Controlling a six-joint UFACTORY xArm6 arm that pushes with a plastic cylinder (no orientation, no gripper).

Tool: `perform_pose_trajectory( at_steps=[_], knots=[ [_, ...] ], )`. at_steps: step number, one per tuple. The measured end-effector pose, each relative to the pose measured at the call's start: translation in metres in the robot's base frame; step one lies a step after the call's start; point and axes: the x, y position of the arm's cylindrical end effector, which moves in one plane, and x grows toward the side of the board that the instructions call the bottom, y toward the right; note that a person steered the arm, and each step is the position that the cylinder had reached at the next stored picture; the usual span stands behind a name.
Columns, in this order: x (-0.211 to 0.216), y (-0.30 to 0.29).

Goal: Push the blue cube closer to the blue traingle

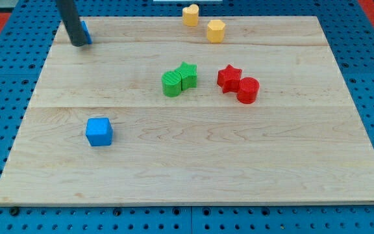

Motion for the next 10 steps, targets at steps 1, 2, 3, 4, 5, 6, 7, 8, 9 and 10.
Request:
perform_pose_trajectory(
  at_steps=[1,2,3,4,5,6,7,8,9,10],
  knots=[
    [-0.022,0.01],
    [-0.032,0.014],
    [0.041,0.05],
    [0.132,0.1],
    [0.223,0.149],
    [0.259,0.111],
    [0.214,0.066],
    [0.186,0.048],
    [0.243,0.052],
    [0.257,0.029]
  ],
)
